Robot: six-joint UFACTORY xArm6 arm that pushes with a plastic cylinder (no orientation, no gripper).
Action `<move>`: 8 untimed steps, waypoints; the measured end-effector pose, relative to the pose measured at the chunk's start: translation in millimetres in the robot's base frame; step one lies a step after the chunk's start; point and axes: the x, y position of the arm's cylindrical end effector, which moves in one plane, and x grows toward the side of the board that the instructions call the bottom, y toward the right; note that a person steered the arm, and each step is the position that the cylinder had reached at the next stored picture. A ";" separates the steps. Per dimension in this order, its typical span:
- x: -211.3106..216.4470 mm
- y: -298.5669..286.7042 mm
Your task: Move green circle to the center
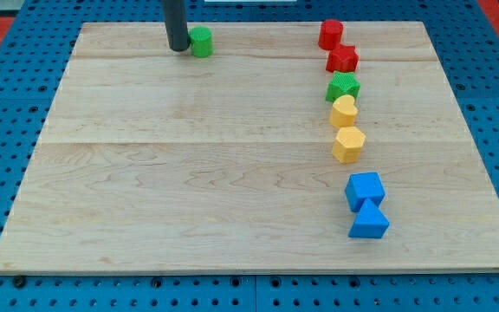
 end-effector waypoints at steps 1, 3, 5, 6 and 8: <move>-17.5 17.3; 124.7 101.4; 127.4 107.3; 121.4 121.3; 110.1 146.4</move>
